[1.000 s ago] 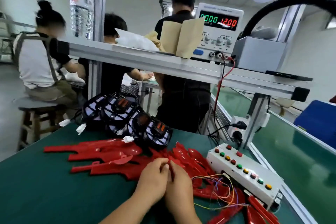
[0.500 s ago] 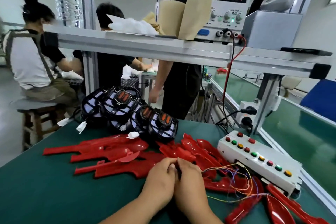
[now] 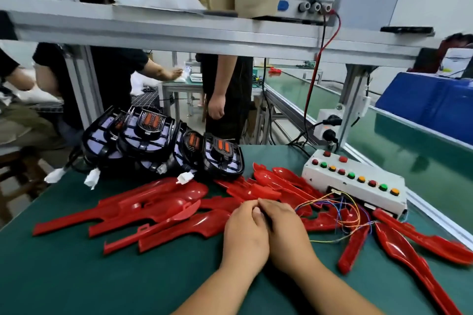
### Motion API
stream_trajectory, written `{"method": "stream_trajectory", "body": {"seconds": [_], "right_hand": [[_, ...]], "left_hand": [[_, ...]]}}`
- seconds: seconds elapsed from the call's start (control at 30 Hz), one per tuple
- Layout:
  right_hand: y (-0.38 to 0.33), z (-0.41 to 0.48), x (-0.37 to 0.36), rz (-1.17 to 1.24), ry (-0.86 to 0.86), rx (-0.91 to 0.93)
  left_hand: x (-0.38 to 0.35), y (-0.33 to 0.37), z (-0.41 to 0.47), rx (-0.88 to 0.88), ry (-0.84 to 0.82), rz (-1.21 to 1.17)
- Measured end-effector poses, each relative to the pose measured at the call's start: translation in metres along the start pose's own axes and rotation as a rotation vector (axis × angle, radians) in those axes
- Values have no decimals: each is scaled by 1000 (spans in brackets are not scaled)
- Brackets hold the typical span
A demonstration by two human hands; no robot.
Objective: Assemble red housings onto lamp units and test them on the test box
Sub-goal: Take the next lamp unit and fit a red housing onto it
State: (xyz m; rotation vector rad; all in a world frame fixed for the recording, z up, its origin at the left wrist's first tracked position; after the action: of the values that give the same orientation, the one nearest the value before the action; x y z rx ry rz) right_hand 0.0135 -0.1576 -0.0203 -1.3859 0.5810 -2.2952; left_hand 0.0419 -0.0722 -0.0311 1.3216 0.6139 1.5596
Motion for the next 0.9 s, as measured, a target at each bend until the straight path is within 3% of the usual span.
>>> {"method": "stream_trajectory", "body": {"seconds": [0.3,0.4,0.5,0.63,0.8,0.9], "right_hand": [[-2,-1,1,-14,-26,-1],[-4,-1,2,21,-5,22],[2,-2,-1,-26,31,-5],[10,-4,-6,-60,19,-67],[16,-3,-8,-1,28,-62],[19,-1,-8,13,16,-61]], "left_hand": [[-1,1,3,36,-43,71],[8,7,8,-10,-79,204],[38,14,27,-72,62,248],[75,6,80,123,175,285],[72,-1,124,281,49,583],[65,-6,136,345,-65,631]]}}
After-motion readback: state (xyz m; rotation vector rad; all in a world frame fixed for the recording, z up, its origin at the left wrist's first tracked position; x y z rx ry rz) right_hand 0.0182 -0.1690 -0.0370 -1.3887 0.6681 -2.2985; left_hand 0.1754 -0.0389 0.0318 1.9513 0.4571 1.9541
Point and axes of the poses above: each hand's wrist, its own z-axis towards the middle knuckle, its own x-axis out of the back of the hand, y = z × x, the point moved 2 cm from there along z, towards the middle knuckle, and after that the axes turned 3 degrees about -x, right-handed, at the moved point
